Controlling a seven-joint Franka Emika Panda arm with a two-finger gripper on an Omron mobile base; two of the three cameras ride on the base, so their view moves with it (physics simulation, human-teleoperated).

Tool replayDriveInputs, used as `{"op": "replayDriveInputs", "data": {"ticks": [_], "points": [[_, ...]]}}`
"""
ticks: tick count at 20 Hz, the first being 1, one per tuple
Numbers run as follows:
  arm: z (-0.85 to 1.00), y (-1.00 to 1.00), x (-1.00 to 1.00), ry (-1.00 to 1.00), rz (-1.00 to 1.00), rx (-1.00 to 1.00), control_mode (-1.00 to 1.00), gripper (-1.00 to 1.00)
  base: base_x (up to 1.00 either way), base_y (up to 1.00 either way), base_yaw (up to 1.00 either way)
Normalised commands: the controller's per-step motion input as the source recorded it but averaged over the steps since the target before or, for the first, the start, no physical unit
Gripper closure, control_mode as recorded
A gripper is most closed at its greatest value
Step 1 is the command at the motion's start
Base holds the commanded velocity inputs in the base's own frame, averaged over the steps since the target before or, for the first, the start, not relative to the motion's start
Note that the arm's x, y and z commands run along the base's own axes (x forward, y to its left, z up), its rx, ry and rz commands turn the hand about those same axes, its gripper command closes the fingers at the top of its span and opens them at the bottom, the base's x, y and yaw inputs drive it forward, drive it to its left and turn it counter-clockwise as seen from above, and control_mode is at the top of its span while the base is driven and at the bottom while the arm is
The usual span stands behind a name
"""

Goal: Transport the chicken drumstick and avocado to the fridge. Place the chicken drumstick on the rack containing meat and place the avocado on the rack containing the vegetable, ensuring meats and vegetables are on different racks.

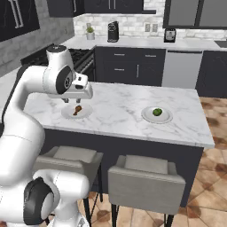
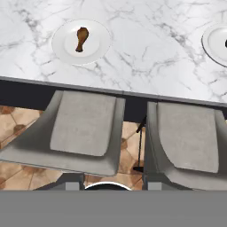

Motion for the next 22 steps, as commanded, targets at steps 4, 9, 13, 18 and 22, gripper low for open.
{"op": "replayDriveInputs", "data": {"ticks": [4, 9, 13, 18, 22], "points": [[0.00, 0.07, -0.35, -0.09, 0.01, -0.02, -1.00, -1.00, 0.00, 0.00, 0.00], [0.00, 0.00, -0.82, -0.05, 0.00, 0.00, -1.00, -1.00, 0.00, 0.00, 0.00], [0.00, 0.00, -0.80, -0.05, -0.02, 0.00, -1.00, -1.00, 0.00, 0.00, 0.00], [0.30, 0.00, -0.80, -0.04, 0.00, 0.00, -1.00, -1.00, 0.00, 0.00, 0.00], [0.50, 0.00, -0.82, -0.08, 0.00, 0.00, -1.00, -1.00, 0.00, 0.00, 0.00]]}}
